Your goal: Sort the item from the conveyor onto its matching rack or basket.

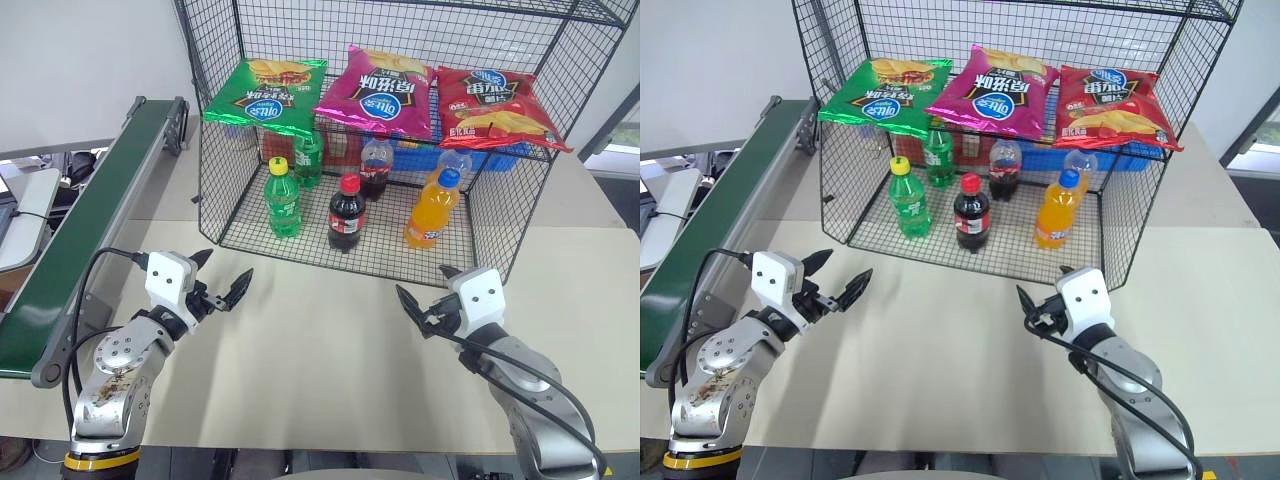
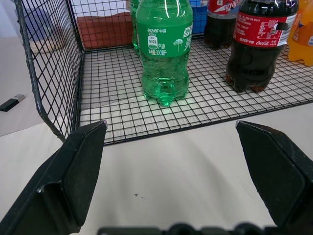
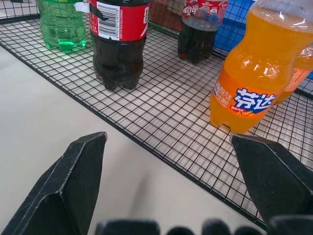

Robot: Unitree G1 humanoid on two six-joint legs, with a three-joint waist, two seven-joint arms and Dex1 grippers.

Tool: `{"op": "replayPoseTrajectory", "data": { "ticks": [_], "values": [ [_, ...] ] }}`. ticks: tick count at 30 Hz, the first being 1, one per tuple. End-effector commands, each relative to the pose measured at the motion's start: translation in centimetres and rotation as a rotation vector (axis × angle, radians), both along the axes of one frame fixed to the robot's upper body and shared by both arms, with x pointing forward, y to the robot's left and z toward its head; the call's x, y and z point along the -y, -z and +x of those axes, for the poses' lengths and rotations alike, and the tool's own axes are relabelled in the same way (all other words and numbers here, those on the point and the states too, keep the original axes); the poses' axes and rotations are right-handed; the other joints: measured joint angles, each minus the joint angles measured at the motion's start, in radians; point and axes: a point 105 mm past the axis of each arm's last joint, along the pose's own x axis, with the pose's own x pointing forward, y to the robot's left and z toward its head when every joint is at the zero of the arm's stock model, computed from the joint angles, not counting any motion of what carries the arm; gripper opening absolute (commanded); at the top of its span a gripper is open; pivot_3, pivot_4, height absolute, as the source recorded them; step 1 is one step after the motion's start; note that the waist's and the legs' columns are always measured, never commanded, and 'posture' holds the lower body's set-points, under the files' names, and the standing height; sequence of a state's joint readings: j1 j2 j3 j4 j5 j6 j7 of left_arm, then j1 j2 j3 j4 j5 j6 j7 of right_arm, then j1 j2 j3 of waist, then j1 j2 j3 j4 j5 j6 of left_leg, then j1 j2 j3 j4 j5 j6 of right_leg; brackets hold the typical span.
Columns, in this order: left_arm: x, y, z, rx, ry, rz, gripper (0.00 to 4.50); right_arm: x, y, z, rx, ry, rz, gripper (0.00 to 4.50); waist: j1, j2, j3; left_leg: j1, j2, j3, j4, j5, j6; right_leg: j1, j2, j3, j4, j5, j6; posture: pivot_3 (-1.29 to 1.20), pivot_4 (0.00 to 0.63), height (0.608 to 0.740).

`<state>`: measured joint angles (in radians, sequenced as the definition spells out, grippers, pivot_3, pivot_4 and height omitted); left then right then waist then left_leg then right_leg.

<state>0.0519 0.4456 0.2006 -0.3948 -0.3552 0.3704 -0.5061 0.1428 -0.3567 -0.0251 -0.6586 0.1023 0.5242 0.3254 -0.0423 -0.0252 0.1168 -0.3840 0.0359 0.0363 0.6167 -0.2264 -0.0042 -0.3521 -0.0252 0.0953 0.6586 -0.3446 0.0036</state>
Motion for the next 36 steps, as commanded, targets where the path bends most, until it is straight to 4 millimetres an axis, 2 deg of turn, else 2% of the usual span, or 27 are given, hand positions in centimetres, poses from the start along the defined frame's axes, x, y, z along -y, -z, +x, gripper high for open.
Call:
{"op": "replayPoseTrajectory", "data": {
  "ticks": [1,21,36],
  "values": [
    [0.1,-1.31,0.07,0.051,0.013,0.007,4.5,0.18,-1.08,-0.19,0.051,0.004,0.005,4.47,0.0,0.0,0.0,0.0,0.0,0.0,0.0,0.0,0.0,0.0,0.0,0.0,0.0,0.0,0.0,0.0,0.15,0.74],
    [0.52,-1.34,0.26,0.05,0.021,0.005,4.5,-0.02,-1.84,-0.11,0.061,0.006,0.002,4.47,0.0,0.0,0.0,0.0,0.0,0.0,0.0,0.0,0.0,0.0,0.0,0.0,0.0,0.0,0.0,0.0,0.15,0.74],
    [0.66,-1.16,-0.09,0.038,0.03,-0.002,4.5,-0.07,-1.7,0.0,0.057,0.001,0.002,4.47,0.0,0.0,0.0,0.0,0.0,0.0,0.0,0.0,0.0,0.0,0.0,0.0,0.0,0.0,0.0,0.0,0.15,0.74]
  ]
}}
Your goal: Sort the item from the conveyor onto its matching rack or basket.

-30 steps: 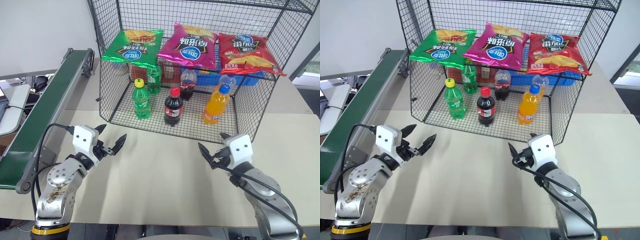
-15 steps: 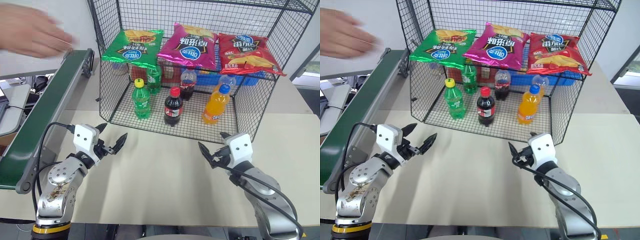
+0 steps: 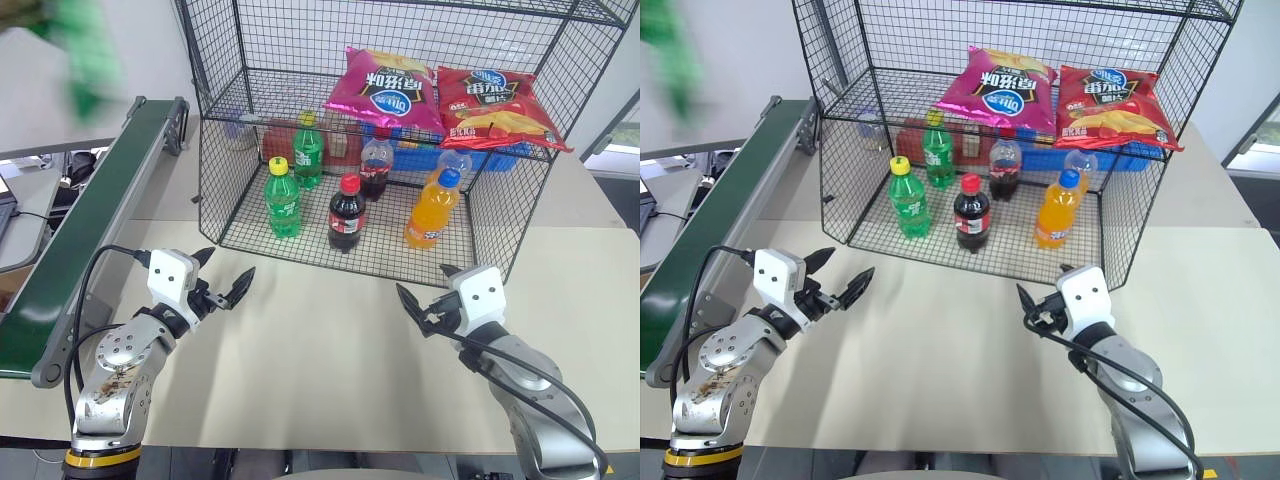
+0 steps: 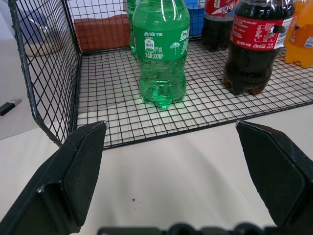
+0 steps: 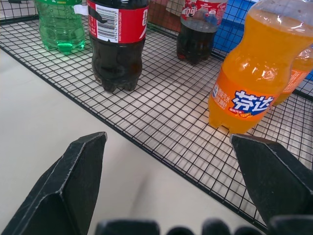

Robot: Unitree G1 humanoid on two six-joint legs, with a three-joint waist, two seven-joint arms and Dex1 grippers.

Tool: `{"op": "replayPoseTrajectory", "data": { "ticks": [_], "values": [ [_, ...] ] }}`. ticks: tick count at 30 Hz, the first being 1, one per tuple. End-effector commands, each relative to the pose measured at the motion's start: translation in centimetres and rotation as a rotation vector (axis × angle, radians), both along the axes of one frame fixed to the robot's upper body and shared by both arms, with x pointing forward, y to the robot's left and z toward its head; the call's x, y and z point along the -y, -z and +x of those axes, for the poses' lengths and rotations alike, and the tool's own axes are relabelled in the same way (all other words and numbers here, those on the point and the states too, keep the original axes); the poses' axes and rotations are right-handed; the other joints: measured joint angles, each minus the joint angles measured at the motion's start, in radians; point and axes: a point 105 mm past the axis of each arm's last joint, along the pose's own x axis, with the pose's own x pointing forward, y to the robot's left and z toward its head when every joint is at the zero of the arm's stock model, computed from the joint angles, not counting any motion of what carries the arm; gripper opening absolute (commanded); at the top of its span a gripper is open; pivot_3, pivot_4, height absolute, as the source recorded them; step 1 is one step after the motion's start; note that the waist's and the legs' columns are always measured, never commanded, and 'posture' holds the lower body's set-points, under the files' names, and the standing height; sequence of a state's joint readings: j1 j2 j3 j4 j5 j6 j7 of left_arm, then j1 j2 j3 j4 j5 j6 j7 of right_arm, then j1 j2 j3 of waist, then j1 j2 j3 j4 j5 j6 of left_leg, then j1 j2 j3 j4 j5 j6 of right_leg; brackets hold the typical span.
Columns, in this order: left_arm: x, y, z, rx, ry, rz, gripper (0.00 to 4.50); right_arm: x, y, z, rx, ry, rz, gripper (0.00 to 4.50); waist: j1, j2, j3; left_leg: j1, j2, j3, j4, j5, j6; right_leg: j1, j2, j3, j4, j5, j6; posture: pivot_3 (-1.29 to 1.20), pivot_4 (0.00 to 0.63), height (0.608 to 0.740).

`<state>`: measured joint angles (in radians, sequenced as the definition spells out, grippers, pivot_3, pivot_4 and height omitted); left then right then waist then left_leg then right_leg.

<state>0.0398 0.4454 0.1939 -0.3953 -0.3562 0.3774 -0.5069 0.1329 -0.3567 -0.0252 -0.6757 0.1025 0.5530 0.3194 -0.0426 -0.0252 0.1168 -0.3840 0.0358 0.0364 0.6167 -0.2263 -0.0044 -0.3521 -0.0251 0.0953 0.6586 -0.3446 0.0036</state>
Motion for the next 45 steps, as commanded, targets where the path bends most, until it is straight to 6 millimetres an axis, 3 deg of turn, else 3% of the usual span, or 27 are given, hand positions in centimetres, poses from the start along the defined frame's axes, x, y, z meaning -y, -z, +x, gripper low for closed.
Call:
{"op": "replayPoseTrajectory", "data": {
  "ticks": [1,18,27,31,37,40,45],
  "values": [
    [0.4,-1.0,-0.3,0.036,0.019,0.0,4.5,0.0,-1.4,0.0,0.057,-0.005,0.003,4.47,0.0,0.0,0.0,0.0,0.0,0.0,0.0,0.0,0.0,0.0,0.0,0.0,0.0,0.0,0.0,0.0,0.15,0.74],
    [0.1,-0.6,-0.6,0.032,0.01,0.004,4.5,0.0,-1.1,0.0,0.057,-0.019,-0.004,4.47,0.0,0.0,0.0,0.0,0.0,0.0,0.0,0.0,0.0,0.0,0.0,0.0,0.0,0.0,0.0,0.0,0.15,0.74],
    [-1.6,-0.6,-0.6,0.01,-0.083,-0.004,4.5,-0.7,-1.8,0.2,0.056,-0.095,-0.008,4.47,-0.001,0.0,0.0,0.0,0.0,0.0,0.0,0.0,0.0,0.0,0.0,0.0,0.0,0.0,0.0,0.0,0.15,0.74],
    [-3.3,-1.7,-0.4,0.013,-0.153,-0.073,4.5,-2.4,-4.1,0.9,0.082,-0.233,0.01,4.47,-0.005,-0.002,0.002,0.001,0.0,0.0,0.0,0.0,0.0,0.0,0.001,0.0,0.001,0.0,0.0,0.0,0.15,0.74],
    [-9.7,-6.4,0.3,0.031,-0.367,-0.355,4.5,-6.6,-10.3,1.7,0.124,-0.542,0.124,4.47,-0.003,-0.003,0.009,0.0,0.001,-0.003,0.003,0.001,0.001,-0.001,0.002,-0.001,0.005,0.0,0.0,0.0,0.15,0.74],
    [-12.8,-8.2,0.6,0.043,-0.464,-0.524,4.5,-8.0,-12.4,1.8,0.128,-0.638,0.149,4.47,-0.001,-0.003,0.01,-0.001,0.002,-0.008,0.007,0.001,0.001,0.0,0.002,-0.004,0.005,0.0,0.0,0.0,0.15,0.74],
    [-16.4,-6.7,0.4,-0.142,-0.6,-0.706,4.5,-10.5,-15.0,0.7,0.117,-0.832,0.147,4.47,-0.001,-0.002,0.011,-0.003,0.001,-0.01,0.009,0.001,0.001,0.0,-0.001,-0.008,0.006,0.0,0.0,0.0,0.15,0.74]
  ]
}}
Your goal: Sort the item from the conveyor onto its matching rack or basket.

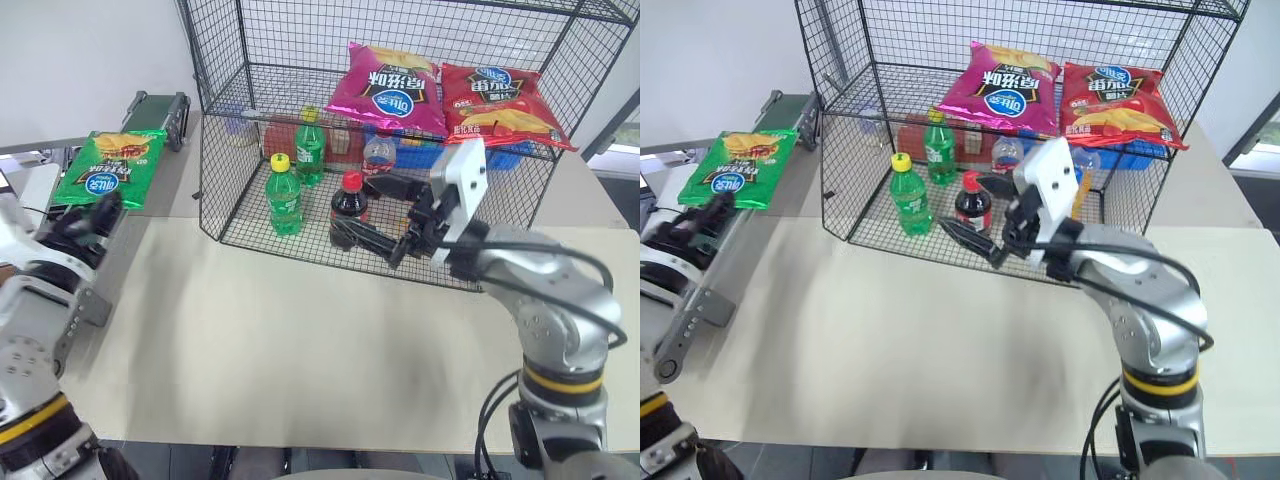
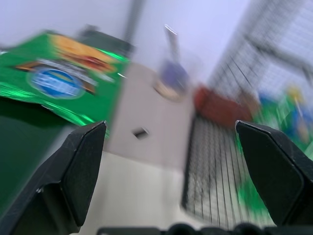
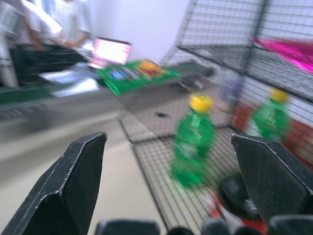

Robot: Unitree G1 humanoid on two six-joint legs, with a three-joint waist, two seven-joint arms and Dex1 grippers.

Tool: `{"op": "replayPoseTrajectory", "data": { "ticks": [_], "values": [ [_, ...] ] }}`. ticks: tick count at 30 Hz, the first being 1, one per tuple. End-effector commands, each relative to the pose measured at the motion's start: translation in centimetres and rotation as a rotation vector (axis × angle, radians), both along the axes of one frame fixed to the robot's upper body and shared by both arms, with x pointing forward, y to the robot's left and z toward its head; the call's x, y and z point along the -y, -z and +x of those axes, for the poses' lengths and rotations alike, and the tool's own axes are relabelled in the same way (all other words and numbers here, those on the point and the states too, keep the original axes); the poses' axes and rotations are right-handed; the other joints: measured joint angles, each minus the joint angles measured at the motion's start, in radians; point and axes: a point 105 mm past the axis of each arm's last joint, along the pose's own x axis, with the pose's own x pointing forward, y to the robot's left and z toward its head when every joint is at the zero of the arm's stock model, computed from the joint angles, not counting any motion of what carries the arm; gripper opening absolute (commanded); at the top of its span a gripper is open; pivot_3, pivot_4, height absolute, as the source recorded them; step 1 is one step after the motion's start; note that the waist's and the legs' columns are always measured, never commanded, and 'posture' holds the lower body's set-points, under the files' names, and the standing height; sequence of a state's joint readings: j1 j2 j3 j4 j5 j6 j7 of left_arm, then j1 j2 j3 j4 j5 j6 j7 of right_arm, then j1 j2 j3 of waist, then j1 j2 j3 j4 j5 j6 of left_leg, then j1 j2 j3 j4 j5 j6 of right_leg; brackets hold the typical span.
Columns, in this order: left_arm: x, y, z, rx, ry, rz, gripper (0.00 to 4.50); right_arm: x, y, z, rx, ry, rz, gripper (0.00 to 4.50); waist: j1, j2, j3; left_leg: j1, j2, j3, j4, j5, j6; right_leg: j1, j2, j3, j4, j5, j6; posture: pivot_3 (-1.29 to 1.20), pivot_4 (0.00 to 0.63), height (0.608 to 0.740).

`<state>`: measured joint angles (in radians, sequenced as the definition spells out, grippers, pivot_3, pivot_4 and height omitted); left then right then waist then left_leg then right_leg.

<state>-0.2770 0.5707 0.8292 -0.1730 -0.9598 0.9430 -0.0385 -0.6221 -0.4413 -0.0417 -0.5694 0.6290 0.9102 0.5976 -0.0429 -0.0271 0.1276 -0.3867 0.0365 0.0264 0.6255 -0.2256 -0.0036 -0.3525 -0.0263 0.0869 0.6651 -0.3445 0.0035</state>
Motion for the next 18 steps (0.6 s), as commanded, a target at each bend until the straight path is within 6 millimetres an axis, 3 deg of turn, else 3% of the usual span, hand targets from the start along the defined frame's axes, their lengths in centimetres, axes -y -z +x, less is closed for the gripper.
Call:
{"op": "replayPoseTrajectory", "data": {
  "ticks": [1,10,18],
  "values": [
    [-1.5,0.5,-0.6,-0.049,-0.025,-0.151,4.5,-1.3,-1.7,-1.4,0.029,-0.126,-0.01,4.47,0.0,0.0,0.0,0.0,0.0,-0.001,0.0,0.0,0.0,-0.001,-0.001,-0.001,0.0,0.0,0.0,0.0,0.15,0.74],
    [-5.5,1.8,-2.7,-0.063,-0.106,-0.353,4.5,-1.7,-2.5,-1.7,0.031,-0.149,-0.01,4.47,-0.001,-0.001,0.001,-0.001,0.001,-0.009,0.0,0.001,-0.002,-0.001,-0.014,-0.022,0.001,0.002,-0.004,0.0,0.15,0.74],
    [-6.7,4.1,-4.0,-0.093,-0.127,-0.505,4.5,-1.5,-2.7,-1.7,0.024,-0.12,0.011,4.47,0.002,0.001,0.002,0.0,0.001,-0.01,-0.001,0.001,-0.002,-0.001,-0.019,-0.029,0.001,0.003,-0.005,0.0,0.15,0.74]
  ]
}}
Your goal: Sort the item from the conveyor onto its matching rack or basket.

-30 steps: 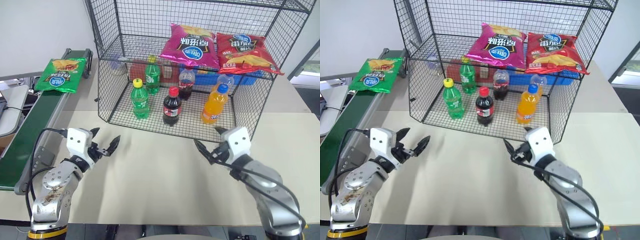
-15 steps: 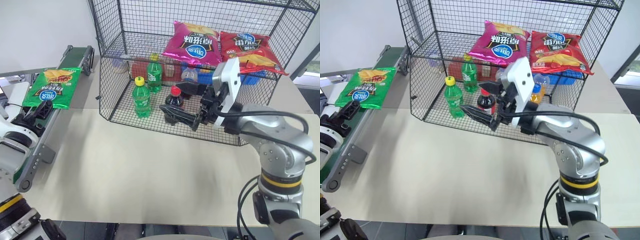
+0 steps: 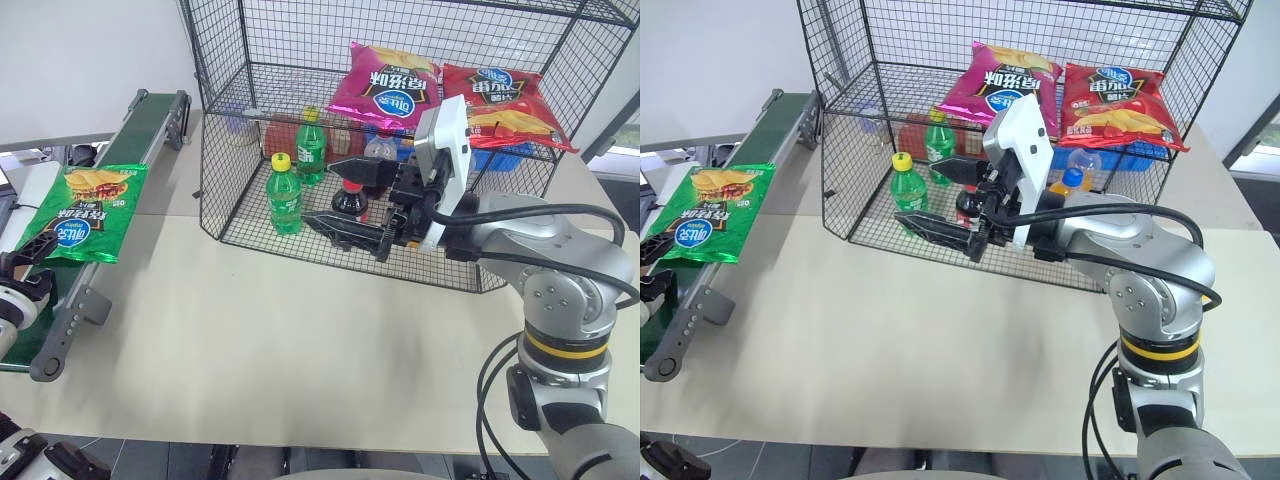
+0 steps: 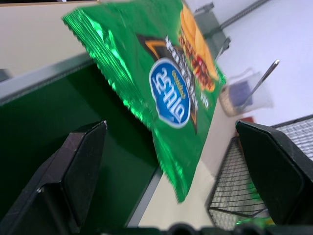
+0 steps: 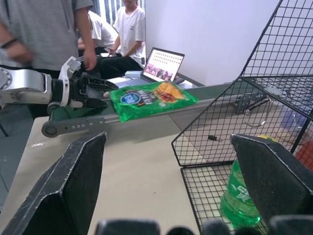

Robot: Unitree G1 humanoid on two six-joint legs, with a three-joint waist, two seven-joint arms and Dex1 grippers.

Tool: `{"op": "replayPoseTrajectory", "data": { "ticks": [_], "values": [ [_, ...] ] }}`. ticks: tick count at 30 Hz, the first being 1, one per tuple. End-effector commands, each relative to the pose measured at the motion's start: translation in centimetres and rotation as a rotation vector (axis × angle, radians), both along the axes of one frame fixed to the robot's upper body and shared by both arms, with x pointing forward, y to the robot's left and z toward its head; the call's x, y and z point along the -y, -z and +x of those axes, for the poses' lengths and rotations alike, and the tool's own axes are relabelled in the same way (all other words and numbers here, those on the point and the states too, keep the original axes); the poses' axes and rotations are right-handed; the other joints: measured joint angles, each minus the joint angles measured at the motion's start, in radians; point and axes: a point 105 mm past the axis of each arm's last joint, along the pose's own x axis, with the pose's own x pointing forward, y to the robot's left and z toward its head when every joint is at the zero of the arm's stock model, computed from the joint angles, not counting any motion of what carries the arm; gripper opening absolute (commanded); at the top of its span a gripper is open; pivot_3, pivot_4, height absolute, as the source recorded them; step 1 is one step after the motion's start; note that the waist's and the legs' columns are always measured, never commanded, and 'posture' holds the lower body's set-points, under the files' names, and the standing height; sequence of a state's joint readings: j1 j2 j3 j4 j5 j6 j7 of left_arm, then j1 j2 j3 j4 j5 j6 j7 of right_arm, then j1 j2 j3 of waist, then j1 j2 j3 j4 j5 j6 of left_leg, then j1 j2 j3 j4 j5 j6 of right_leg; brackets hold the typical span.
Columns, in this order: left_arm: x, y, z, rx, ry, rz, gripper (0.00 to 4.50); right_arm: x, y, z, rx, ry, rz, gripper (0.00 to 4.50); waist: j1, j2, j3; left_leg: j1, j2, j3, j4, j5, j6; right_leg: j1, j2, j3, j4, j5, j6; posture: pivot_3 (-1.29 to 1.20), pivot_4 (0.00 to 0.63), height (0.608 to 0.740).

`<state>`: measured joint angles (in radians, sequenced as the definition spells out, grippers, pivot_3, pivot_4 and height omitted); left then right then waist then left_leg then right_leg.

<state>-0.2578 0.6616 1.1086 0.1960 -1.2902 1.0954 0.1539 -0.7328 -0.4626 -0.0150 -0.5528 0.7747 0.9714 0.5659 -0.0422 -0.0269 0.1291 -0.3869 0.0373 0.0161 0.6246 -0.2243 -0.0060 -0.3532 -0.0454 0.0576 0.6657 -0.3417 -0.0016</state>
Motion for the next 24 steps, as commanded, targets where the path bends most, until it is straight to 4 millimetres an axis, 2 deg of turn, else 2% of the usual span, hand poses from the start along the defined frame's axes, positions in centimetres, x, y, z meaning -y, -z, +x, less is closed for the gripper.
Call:
{"op": "replayPoseTrajectory", "data": {
  "ticks": [1,8,16,20,24],
  "values": [
    [-0.3,0.6,-0.6,-0.022,0.004,-0.033,4.5,0.3,-1.1,-0.6,0.036,0.002,0.022,4.47,0.001,0.001,0.0,0.0,0.0,0.0,0.0,0.0,0.0,0.0,0.0,0.0,0.0,0.0,0.0,0.0,0.15,0.74],
    [0.0,1.4,-0.8,-0.029,0.018,-0.075,4.5,0.4,-1.2,-0.5,0.038,0.013,0.023,4.47,0.003,0.005,0.002,0.0,0.0,-0.001,0.0,0.0,-0.001,0.001,-0.001,-0.001,0.0,0.0,-0.001,0.0,0.15,0.74],
    [1.0,1.2,-0.7,0.047,0.091,-0.266,4.5,0.3,-1.5,-0.2,0.048,0.031,0.024,4.47,0.01,0.005,0.002,0.0,0.0,-0.001,0.0,0.001,-0.001,0.001,-0.001,-0.001,-0.001,0.0,-0.001,0.0,0.15,0.74],
    [1.3,1.9,-0.9,-0.001,0.101,-0.286,4.5,0.2,-1.6,-0.1,0.053,0.037,0.028,4.47,0.016,0.005,0.002,0.0,0.0,-0.001,0.0,0.001,-0.001,0.001,-0.002,-0.001,-0.001,0.0,-0.001,0.0,0.15,0.74],
    [1.7,1.5,-0.8,0.013,0.121,-0.276,4.5,-0.1,-1.9,-0.1,0.056,0.036,0.032,4.47,0.022,0.006,0.003,0.0,-0.001,-0.001,0.0,0.001,-0.001,0.0,-0.003,-0.001,-0.001,0.0,-0.001,0.0,0.15,0.74]
  ]
}}
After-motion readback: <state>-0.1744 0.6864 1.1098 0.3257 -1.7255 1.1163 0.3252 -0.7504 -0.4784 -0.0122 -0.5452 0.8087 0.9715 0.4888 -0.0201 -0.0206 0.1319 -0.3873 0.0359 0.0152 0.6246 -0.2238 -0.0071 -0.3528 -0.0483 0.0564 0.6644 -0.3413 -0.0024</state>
